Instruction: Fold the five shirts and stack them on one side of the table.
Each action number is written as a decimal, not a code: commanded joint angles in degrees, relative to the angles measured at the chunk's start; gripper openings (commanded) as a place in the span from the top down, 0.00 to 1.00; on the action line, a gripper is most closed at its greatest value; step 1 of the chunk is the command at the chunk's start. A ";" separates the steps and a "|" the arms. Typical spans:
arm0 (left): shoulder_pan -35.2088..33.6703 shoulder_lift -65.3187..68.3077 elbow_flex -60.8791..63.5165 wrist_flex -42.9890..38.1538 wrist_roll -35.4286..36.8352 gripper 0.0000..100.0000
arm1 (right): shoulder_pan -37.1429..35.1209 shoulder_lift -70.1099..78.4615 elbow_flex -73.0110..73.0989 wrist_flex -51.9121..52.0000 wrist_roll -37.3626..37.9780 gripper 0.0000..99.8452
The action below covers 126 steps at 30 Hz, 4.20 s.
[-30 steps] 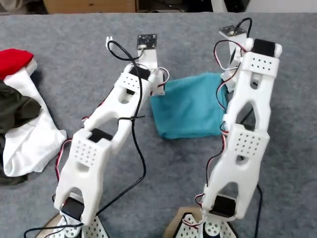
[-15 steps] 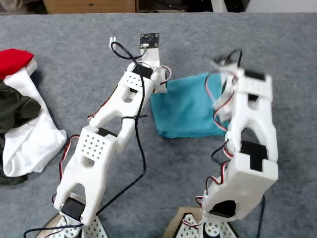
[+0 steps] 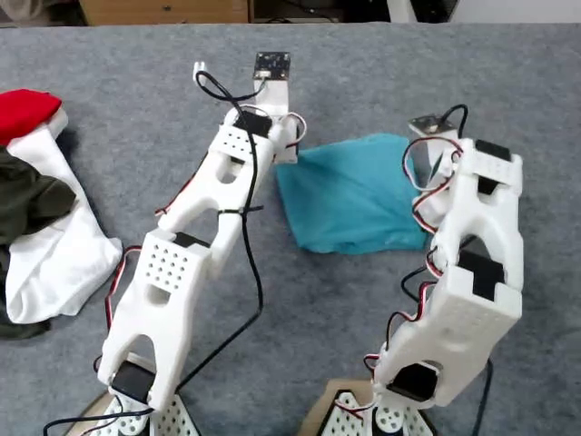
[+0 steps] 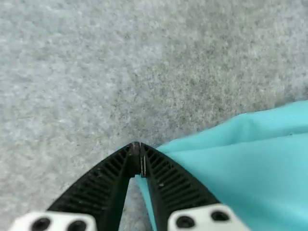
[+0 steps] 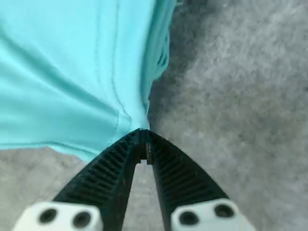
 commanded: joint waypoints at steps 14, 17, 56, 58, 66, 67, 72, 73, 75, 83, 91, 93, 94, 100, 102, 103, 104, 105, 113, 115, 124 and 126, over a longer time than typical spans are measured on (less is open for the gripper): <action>-0.09 -0.75 -24.09 29.45 0.88 0.84 | -7.25 -4.09 -17.01 9.93 -4.22 0.86; -0.88 0.31 -23.03 29.89 3.78 0.79 | -7.60 2.15 -24.48 13.63 -4.57 0.83; 4.92 12.26 -32.88 26.64 13.89 0.98 | -8.48 26.77 -51.65 25.41 -4.66 1.00; 5.45 12.26 -36.57 28.75 14.59 0.98 | -7.08 23.87 -51.56 26.73 -5.27 1.00; 10.46 12.26 -48.70 33.05 15.74 0.98 | 2.07 13.67 -50.33 30.95 -6.24 1.00; 11.60 12.26 -49.23 32.88 15.74 0.98 | 3.65 12.18 -49.19 30.95 -6.15 1.00; 16.88 12.70 -50.02 29.19 15.82 0.98 | 12.44 2.42 -39.52 30.86 -3.78 1.00; 17.93 12.70 -50.02 27.69 15.82 0.98 | 14.46 0.31 -37.32 30.51 -3.52 1.00; 19.78 12.88 -49.93 24.26 15.82 0.98 | 18.95 -4.35 -32.66 29.10 -2.37 1.00; 30.86 12.79 -49.93 17.58 15.65 0.98 | 39.52 -19.03 -15.16 21.36 4.04 1.00; 40.26 12.79 -44.48 9.05 15.56 0.98 | 59.82 -22.11 -5.58 13.19 15.74 1.00; 42.20 12.79 -42.64 8.09 15.56 0.98 | 63.08 -22.11 -3.47 10.90 17.93 1.00; 43.08 12.79 -41.76 7.47 15.56 0.98 | 64.48 -22.11 -2.59 9.58 18.55 1.00; 46.95 12.79 -35.96 2.81 15.47 0.98 | 68.70 -22.11 2.51 1.85 20.66 1.00; 47.30 12.79 -34.90 1.76 15.47 0.98 | 69.14 -22.11 3.74 -0.70 20.40 1.00; 47.30 12.79 -34.90 1.76 15.47 0.98 | 69.14 -22.11 4.00 -1.41 20.40 1.00; 47.12 12.79 -34.90 1.67 15.47 0.98 | 69.14 -22.11 4.09 -1.67 20.40 1.00; 47.03 12.79 -34.81 1.67 15.47 0.98 | 69.14 -22.11 4.18 -2.02 20.40 1.00; 45.01 12.79 -34.81 2.46 15.47 0.98 | 68.53 -22.11 3.91 -4.22 20.31 0.99; 45.10 12.26 -35.25 7.47 10.46 0.93 | 68.53 -22.11 3.91 -4.22 19.08 0.98; 44.40 12.35 -42.64 16.88 8.44 0.83 | 68.09 -22.64 3.91 -3.16 17.67 0.68; 43.08 12.26 -43.87 17.93 8.26 0.83 | 67.65 -23.52 4.00 -0.79 19.60 0.67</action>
